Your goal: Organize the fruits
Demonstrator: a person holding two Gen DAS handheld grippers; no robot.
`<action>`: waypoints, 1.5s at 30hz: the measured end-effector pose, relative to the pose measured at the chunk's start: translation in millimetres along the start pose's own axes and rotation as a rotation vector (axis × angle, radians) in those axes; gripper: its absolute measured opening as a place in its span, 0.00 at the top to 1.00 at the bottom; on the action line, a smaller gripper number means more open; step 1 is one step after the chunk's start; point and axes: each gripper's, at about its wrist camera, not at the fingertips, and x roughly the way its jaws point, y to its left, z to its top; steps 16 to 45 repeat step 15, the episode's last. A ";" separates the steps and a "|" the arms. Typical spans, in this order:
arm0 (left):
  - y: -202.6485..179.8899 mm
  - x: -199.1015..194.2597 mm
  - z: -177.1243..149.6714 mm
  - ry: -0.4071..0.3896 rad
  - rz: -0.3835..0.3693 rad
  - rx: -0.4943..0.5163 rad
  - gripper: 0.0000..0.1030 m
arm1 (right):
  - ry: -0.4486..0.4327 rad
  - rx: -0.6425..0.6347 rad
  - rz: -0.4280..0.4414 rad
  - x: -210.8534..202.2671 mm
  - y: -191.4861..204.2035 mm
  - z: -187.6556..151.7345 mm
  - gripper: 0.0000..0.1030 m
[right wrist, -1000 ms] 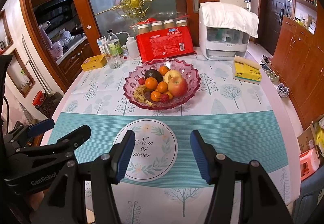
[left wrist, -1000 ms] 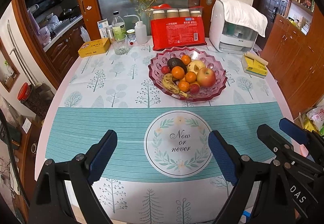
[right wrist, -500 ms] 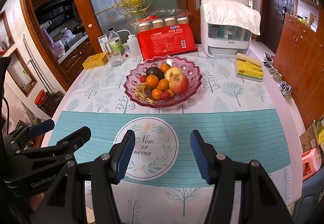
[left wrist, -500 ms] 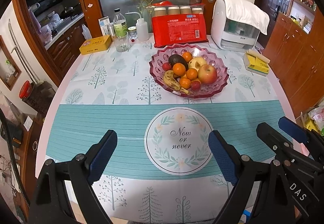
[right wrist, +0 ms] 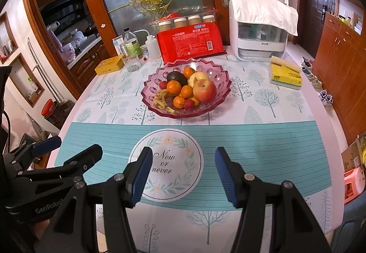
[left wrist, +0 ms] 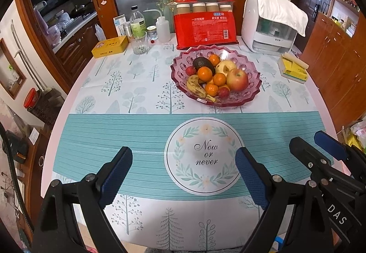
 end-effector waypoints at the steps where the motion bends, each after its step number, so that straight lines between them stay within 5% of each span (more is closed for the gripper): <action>1: -0.7 0.8 0.4 0.002 0.001 0.000 0.12 | 0.000 0.000 -0.001 -0.1 0.1 0.0 0.44; 45: -1.7 5.1 -1.9 0.013 0.006 0.002 0.12 | 0.006 0.002 0.005 4.0 -3.1 -1.2 0.44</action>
